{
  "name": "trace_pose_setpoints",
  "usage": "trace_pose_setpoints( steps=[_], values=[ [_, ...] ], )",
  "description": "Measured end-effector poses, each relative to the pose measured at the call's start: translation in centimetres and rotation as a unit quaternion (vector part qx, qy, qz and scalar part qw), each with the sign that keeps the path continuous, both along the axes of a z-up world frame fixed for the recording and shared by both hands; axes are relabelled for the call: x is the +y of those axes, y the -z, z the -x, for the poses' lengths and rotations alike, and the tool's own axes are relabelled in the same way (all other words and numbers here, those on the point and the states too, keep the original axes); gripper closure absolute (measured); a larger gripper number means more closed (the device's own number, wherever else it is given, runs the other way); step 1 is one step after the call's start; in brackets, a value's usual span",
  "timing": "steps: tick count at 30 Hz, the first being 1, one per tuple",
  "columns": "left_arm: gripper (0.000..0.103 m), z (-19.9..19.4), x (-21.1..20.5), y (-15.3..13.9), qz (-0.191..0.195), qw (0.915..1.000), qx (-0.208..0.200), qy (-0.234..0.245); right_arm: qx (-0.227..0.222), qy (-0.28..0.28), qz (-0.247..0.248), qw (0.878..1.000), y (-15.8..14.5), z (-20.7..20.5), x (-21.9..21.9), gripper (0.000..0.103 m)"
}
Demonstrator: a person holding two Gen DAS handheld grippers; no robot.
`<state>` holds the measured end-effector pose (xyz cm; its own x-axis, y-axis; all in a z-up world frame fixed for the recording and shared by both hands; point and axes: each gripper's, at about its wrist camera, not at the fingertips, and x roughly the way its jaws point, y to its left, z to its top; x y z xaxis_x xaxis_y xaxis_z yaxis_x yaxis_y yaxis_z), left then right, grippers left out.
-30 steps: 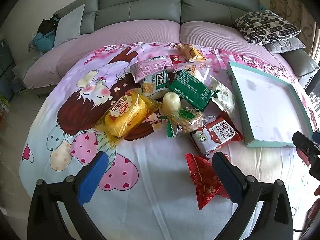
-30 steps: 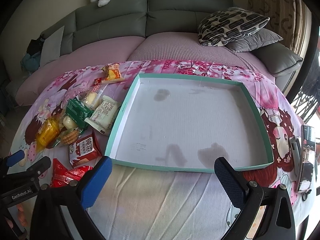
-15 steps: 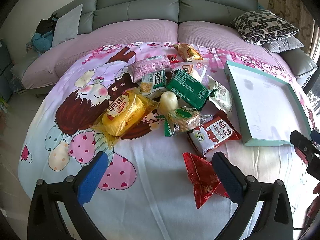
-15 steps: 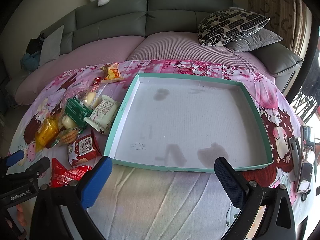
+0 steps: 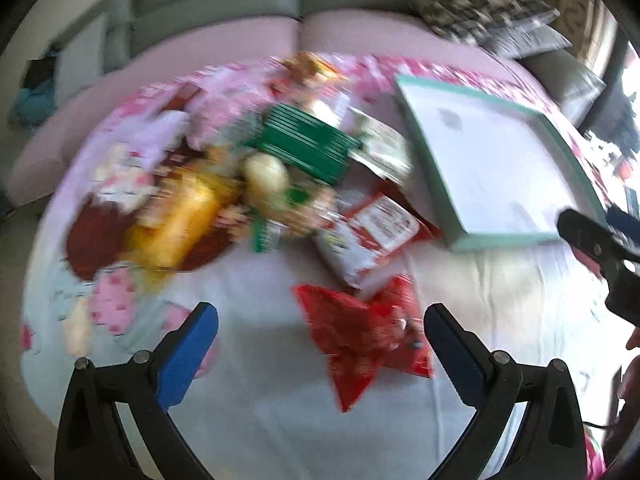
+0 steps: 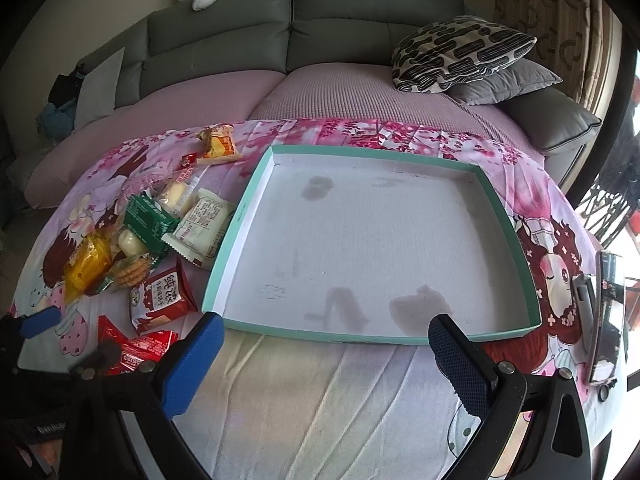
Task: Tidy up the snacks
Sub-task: 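Grasp the red candy bag with the left gripper and lift it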
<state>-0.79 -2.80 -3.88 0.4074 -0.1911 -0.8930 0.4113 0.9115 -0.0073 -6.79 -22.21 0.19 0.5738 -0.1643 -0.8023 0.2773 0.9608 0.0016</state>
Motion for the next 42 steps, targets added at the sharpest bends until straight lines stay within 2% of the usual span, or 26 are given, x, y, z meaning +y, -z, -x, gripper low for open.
trace_pose_setpoints(
  steps=[1,3,4,6,8,12,20,27,33,38,42],
  values=[
    [0.004,-0.2,-0.3,0.5,0.003,0.9999,0.014,0.008,0.001,0.0,0.001,1.0,0.0,0.0,0.0,0.0],
    [0.019,-0.5,-0.8,1.3,0.005,0.9992,0.034,0.019,0.002,-0.001,0.003,1.0,0.1,-0.1,0.1,0.0],
    [0.021,-0.7,-1.0,1.7,0.016,0.9984,0.048,0.026,0.003,-0.002,0.005,1.0,0.1,-0.1,0.1,0.0],
    [0.036,-0.8,-1.2,2.0,0.03,0.9972,0.06,0.032,0.003,-0.003,0.008,1.0,0.1,-0.2,0.3,0.0],
    [0.041,-0.7,-1.2,2.0,0.039,0.9969,0.06,0.035,0.004,-0.003,0.01,1.0,0.2,-0.3,0.5,0.0],
    [0.042,-0.4,-0.8,1.8,0.058,0.9957,0.065,0.032,0.004,-0.007,0.014,1.0,0.3,-0.6,0.9,0.0],
    [0.044,-0.4,2.6,0.4,0.092,0.9936,0.065,0.016,-0.006,-0.022,0.015,1.0,0.3,-1.3,2.3,0.0],
    [0.044,-1.1,6.6,-0.3,0.075,0.9962,0.031,-0.03,-0.016,-0.077,-0.004,0.997,0.8,-2.8,5.3,0.0],
    [0.044,-2.0,11.6,-1.0,0.088,0.9928,0.009,-0.08,-0.036,-0.137,-0.011,0.99,1.0,-3.9,8.7,0.0],
    [0.043,-2.6,13.6,-0.5,0.091,0.9898,0.004,-0.109,-0.019,-0.173,-0.023,0.985,2.1,-5.6,11.6,0.001],
    [0.043,-2.5,14.5,-0.1,0.099,0.9877,0.008,-0.121,-0.013,-0.202,-0.007,0.979,2.9,-6.3,13.5,0.005]
  ],
)
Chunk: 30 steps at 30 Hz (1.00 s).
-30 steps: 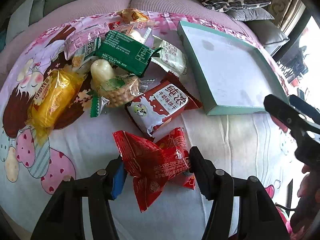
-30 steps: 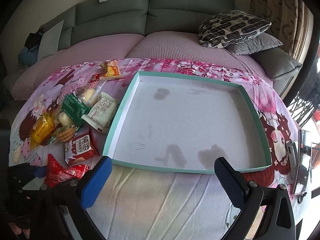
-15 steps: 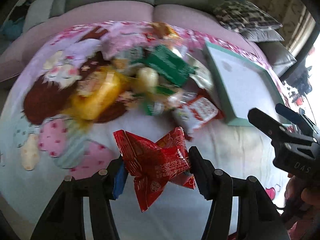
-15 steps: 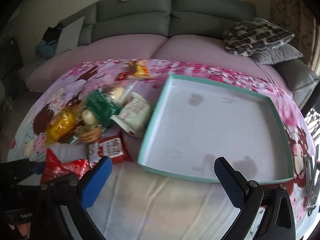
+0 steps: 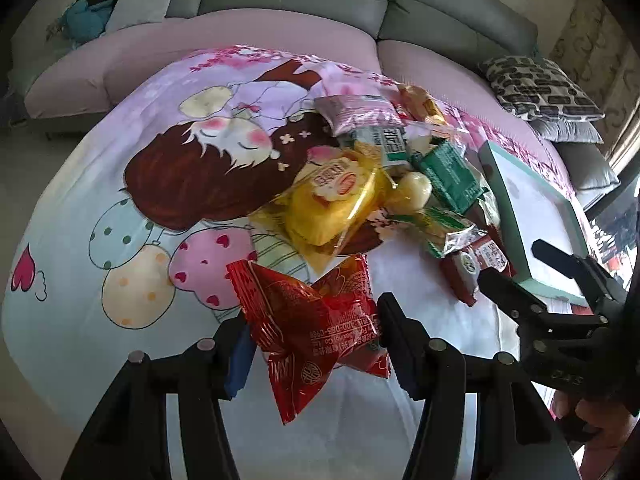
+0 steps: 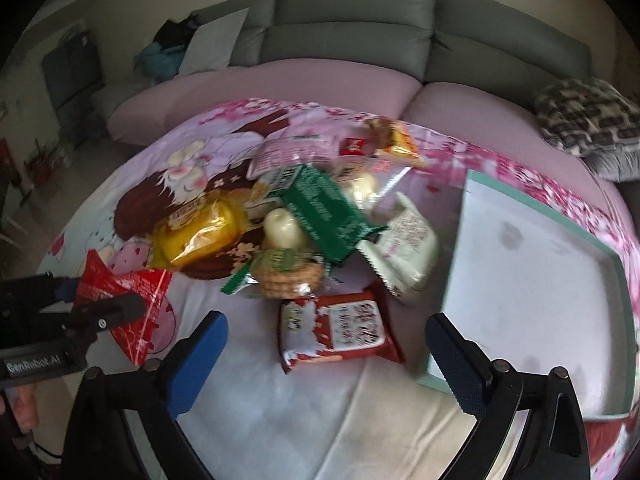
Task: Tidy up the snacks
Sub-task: 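Grasp the red candy bag with the left gripper and lift it, then grasp the red-and-white biscuit pack with the right gripper while the left holds the candy bag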
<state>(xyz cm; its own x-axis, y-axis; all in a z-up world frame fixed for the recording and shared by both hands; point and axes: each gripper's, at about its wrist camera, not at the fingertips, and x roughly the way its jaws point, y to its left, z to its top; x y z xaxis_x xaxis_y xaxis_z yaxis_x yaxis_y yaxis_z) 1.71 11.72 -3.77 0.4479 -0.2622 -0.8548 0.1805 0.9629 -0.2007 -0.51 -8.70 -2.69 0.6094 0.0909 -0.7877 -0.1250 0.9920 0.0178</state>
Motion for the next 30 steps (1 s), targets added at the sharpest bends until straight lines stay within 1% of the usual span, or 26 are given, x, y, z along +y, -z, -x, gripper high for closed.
trace_pose_setpoints(
  steps=[5,11,15,17,18,20,24,30],
  values=[
    [0.043,0.1,0.6,0.5,0.012,0.9999,0.007,-0.003,0.02,0.002,0.005,1.0,1.2,-1.1,0.1,0.012],
    [0.043,-0.1,0.8,0.9,0.02,0.9997,0.012,-0.003,0.046,0.014,0.017,0.999,2.5,-2.3,-0.1,0.012],
    [0.043,-0.1,0.9,0.9,0.022,0.9997,0.013,-0.004,0.062,0.015,0.017,0.998,3.2,-2.5,-0.2,0.013],
    [0.043,-0.1,1.0,0.9,0.022,0.9997,0.013,-0.004,0.064,0.009,0.013,0.998,3.1,-2.3,0.0,0.02],
    [0.043,-0.1,1.0,0.9,0.022,0.9997,0.013,-0.005,0.064,0.008,0.014,0.998,3.1,-2.3,0.1,0.021],
    [0.043,-0.1,0.9,0.9,0.02,0.9997,0.015,-0.005,0.066,0.004,0.018,0.998,3.1,-2.1,0.4,0.028],
    [0.043,0.0,0.6,1.0,0.016,0.9997,0.016,-0.001,0.066,0.002,0.024,0.998,3.2,-2.0,0.6,0.03],
    [0.043,-0.1,0.3,1.2,0.008,0.9998,0.02,0.001,0.067,0.0,0.035,0.997,3.4,-2.0,0.7,0.037]
  ],
)
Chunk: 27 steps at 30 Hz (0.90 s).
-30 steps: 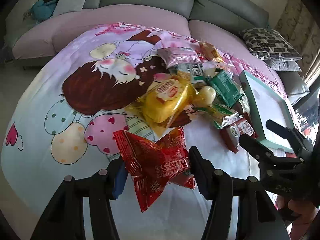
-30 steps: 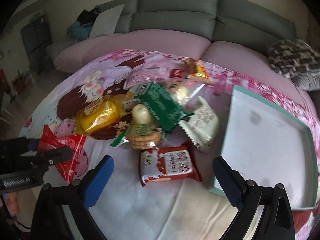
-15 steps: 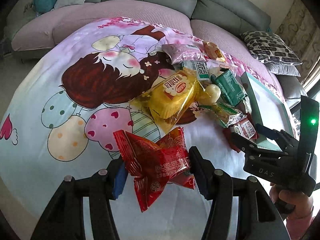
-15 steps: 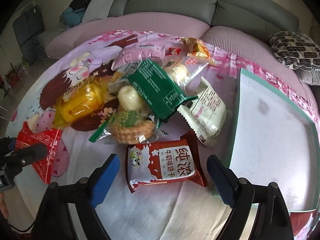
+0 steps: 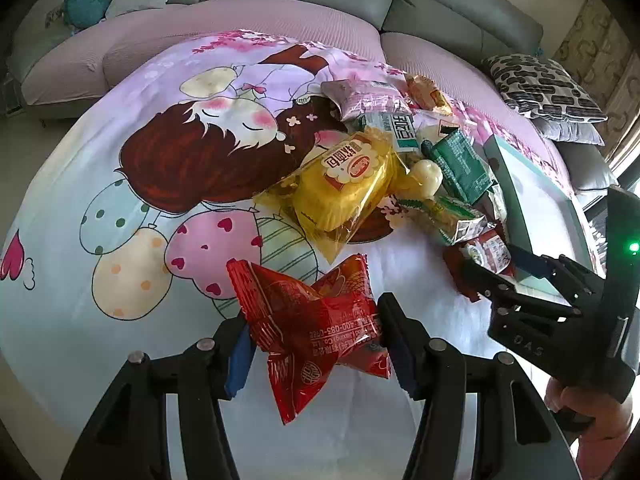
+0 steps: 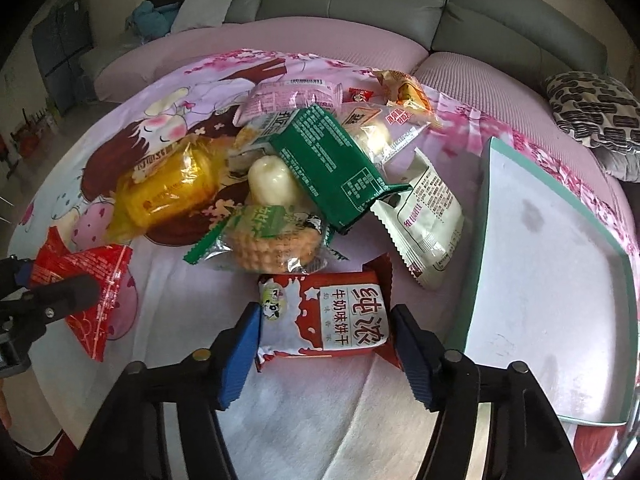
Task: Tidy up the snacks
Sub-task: 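Grasp the red-and-white biscuit pack with the right gripper while the left holds the candy bag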
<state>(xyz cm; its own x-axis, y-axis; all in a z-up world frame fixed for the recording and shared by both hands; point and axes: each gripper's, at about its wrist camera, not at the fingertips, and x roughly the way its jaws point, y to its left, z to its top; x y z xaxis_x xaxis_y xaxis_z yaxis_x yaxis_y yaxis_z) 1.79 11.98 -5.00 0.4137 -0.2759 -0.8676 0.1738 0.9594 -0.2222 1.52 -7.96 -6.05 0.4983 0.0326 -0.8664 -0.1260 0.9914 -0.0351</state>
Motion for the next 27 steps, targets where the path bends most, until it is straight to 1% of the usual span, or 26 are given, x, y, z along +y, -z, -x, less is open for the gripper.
trace_pose_setpoints(
  steps=[8,15,20,27],
  values=[
    [0.043,0.3,-0.4,-0.9,-0.02,0.9998,-0.009,0.001,0.001,0.01,-0.018,1.0,-0.8,0.5,-0.6,0.039],
    [0.043,0.8,-1.2,-2.6,-0.035,0.9991,-0.024,0.002,-0.021,0.02,-0.039,0.999,-2.5,1.5,-1.5,0.039],
    [0.043,0.7,-2.1,-4.2,-0.035,0.9986,-0.039,0.001,-0.05,0.031,-0.059,0.997,-4.2,1.9,-2.6,0.039],
    [0.043,-0.5,-5.2,-6.5,-0.035,0.997,-0.066,0.021,-0.109,0.065,-0.073,0.989,-7.0,1.9,-5.0,0.039]
  ],
)
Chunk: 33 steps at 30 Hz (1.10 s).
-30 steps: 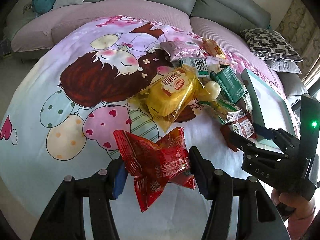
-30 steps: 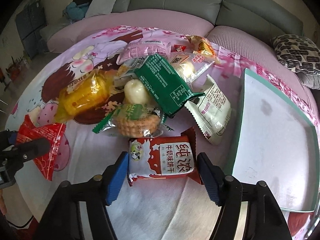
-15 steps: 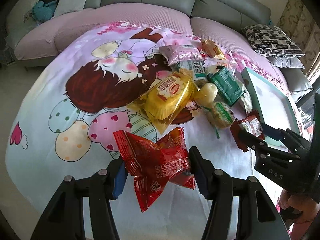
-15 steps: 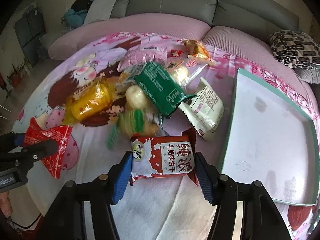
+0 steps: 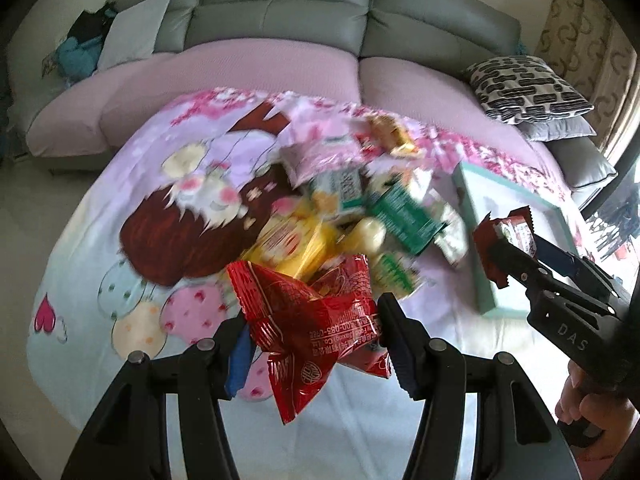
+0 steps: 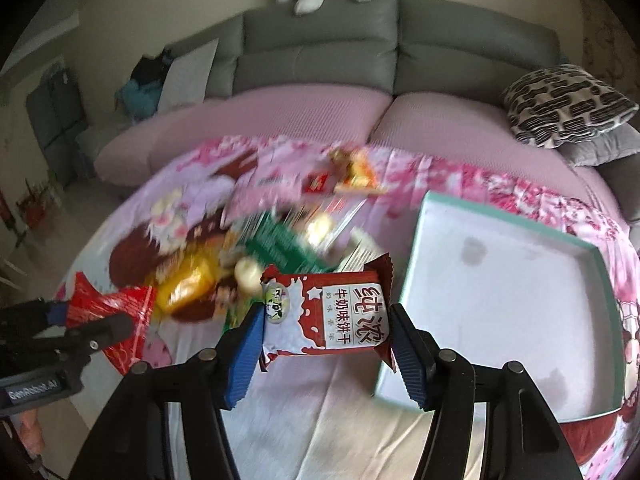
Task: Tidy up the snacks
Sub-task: 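Grasp the red-and-white biscuit pack with the right gripper while the left holds the candy bag, then carry both packs over the tray and lower them onto it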
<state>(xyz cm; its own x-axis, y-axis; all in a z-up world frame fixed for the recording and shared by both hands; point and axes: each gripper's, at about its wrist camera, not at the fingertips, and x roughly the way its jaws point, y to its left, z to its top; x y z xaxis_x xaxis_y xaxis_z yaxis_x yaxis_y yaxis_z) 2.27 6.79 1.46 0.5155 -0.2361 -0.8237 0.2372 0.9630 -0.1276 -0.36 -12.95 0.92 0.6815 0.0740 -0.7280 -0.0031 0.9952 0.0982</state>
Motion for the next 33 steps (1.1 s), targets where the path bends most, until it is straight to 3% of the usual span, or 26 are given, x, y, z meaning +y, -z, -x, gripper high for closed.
trace_pose_setpoints(
  steps=[12,15,26,33],
  values=[
    [0.043,-2.9,-8.5,-2.9,0.012,0.9979,-0.052,0.037,-0.032,0.109,-0.025,0.993,-2.3,0.2,-8.1,0.039],
    [0.043,-3.4,-10.7,-2.8,0.015,0.9976,-0.053,0.042,-0.042,0.132,-0.042,0.989,-2.6,0.2,-10.6,0.039],
    [0.043,-5.8,-18.3,-1.8,0.042,0.9955,-0.053,0.066,-0.033,0.202,-0.019,0.979,-1.7,-0.3,-16.6,0.039],
    [0.043,-6.9,-21.7,-0.2,0.034,0.9941,-0.051,0.089,-0.019,0.234,-0.021,0.972,-0.3,-0.5,-19.6,0.039]
  ],
)
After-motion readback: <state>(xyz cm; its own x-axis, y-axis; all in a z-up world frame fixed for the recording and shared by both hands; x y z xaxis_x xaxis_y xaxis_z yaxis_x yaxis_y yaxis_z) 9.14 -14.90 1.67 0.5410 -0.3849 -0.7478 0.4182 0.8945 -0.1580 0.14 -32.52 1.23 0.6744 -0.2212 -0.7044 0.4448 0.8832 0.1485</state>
